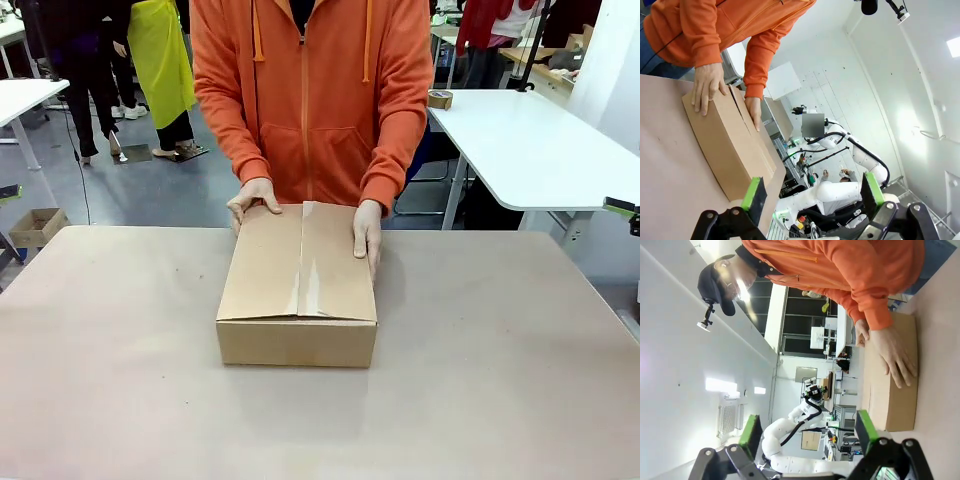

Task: Pack the gift set into the box.
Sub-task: Press and hold the closed box until the human finishes sealing it.

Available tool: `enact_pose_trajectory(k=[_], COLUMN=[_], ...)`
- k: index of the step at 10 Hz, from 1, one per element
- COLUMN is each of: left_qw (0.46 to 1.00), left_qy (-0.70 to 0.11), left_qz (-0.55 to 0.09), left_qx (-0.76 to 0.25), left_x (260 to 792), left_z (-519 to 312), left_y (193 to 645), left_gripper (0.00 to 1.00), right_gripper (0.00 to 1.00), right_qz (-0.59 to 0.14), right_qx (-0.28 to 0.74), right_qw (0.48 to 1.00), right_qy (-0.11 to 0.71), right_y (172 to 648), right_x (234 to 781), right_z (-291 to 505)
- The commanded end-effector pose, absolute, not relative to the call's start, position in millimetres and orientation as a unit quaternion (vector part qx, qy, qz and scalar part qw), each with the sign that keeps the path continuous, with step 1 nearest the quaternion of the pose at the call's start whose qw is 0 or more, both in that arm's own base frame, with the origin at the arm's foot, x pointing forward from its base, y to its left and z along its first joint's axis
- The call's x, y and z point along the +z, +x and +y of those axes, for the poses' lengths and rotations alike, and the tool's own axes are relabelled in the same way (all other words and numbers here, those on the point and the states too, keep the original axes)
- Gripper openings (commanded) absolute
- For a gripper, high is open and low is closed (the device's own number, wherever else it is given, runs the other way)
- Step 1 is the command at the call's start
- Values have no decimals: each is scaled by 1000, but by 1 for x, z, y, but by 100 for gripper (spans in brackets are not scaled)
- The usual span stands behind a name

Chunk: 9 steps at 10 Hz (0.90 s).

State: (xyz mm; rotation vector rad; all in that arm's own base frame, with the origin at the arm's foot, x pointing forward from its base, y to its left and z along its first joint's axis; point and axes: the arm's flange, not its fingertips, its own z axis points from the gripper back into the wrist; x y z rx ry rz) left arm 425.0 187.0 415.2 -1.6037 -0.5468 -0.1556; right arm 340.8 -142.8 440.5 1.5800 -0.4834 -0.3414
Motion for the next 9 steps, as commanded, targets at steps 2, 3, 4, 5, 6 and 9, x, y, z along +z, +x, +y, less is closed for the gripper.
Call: enact_pose_trajectory(k=[2,3,4,5,6,9], left_qw=[661,661,661,659,683,574], left_qy=[-704,-704,-704,-709,-693,-545], left_qz=[-248,-248,-248,-242,-184,-316], left_qx=[-75,-75,-75,-69,-136,-523], left_x=[414,414,414,415,410,403], left_z=[185,185,185,187,143,-5], left_y=[421,421,421,425,451,421], left_gripper=[100,100,100,100,100,100], right_gripper=[100,100,100,100,100,100], right_qz=[-208,-208,-208,-214,-200,-198], right_qx=[-154,-154,-154,-151,-75,318], right_qw=[662,662,662,665,685,599], right_qy=[703,703,703,700,697,708], right_y=[339,339,339,341,355,347], right_x=[443,443,443,440,445,447], right_z=[-142,-142,-142,-143,-106,38])
